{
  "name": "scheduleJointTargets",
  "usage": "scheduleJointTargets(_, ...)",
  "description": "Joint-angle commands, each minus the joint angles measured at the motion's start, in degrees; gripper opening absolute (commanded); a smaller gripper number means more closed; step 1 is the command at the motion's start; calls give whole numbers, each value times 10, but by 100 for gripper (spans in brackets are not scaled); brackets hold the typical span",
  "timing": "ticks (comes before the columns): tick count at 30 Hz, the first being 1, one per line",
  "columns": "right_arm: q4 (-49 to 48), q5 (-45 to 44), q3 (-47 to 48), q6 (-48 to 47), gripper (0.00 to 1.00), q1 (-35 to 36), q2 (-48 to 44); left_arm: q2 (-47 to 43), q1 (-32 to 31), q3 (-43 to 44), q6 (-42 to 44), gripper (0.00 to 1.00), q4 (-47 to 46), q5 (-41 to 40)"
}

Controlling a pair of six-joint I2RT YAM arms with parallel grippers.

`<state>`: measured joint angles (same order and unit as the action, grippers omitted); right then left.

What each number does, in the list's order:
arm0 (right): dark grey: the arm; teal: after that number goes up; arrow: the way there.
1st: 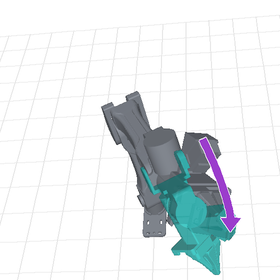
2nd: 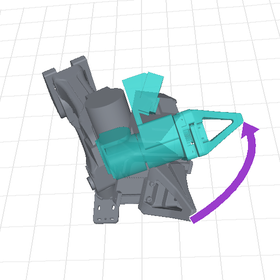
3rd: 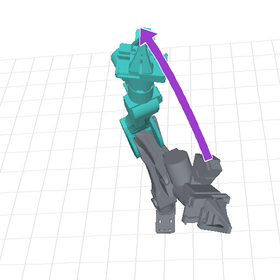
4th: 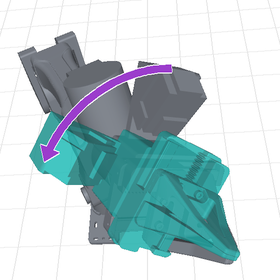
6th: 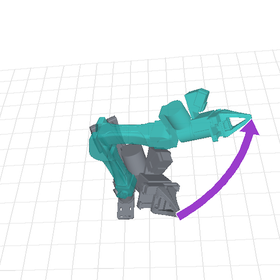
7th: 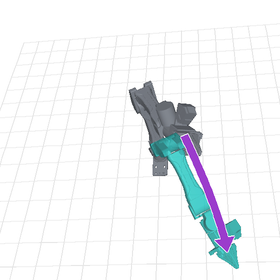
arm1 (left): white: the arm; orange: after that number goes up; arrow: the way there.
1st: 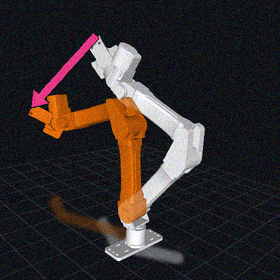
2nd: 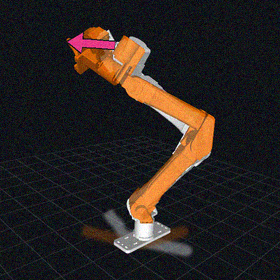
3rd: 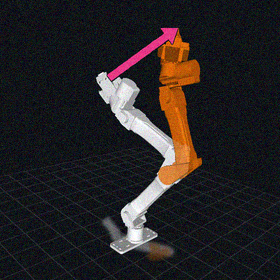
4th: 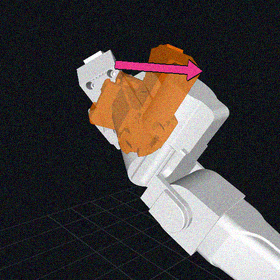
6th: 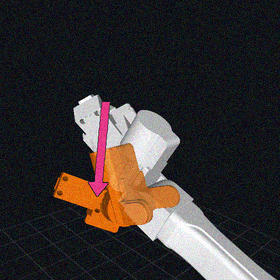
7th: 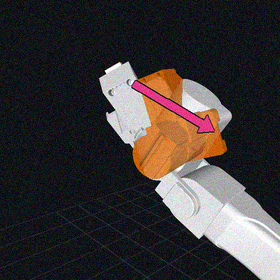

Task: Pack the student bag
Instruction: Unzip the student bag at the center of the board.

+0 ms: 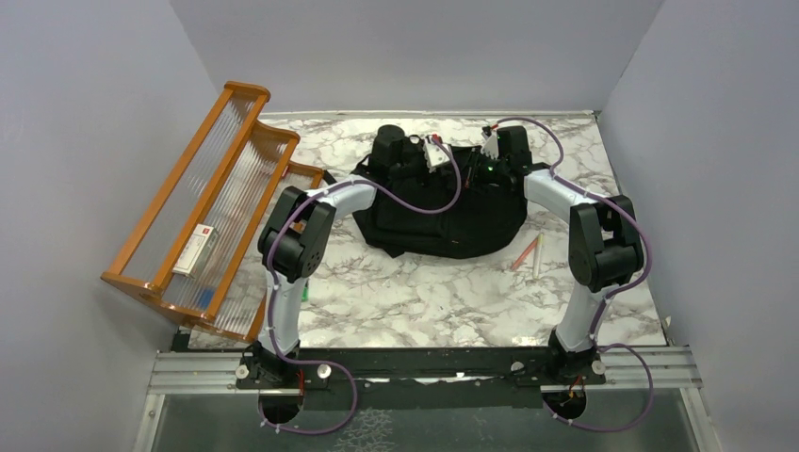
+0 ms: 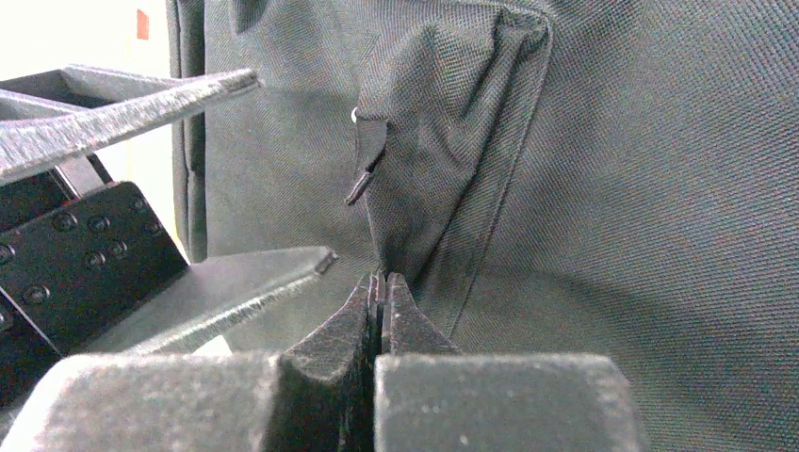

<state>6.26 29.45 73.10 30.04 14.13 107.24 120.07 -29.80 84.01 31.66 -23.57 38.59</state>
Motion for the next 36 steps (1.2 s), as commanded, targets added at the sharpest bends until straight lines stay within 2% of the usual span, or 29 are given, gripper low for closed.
scheduleJointTargets(1, 5, 15, 0, 2, 0, -4, -13, 10, -8, 12, 19, 55, -17, 28)
scheduleJointTargets(10, 0, 18, -6, 5, 0, -4, -14, 48, -17, 40, 13, 55, -17, -7)
scheduleJointTargets(14, 0, 17, -7, 5, 1, -4, -16, 64, -21, 59, 4, 52, -17, -25)
scheduleJointTargets(20, -1, 19, -10, 6, 0, -4, -17, 78, -23, 84, -9, 38, -17, -29)
scheduleJointTargets(29, -2, 17, -10, 7, 0, -4, -17, 71, -23, 76, -17, 0, -17, -20)
scheduleJointTargets(36, -2, 15, -9, 7, 0, -4, -17, 48, -23, 55, -31, 0, -17, -28)
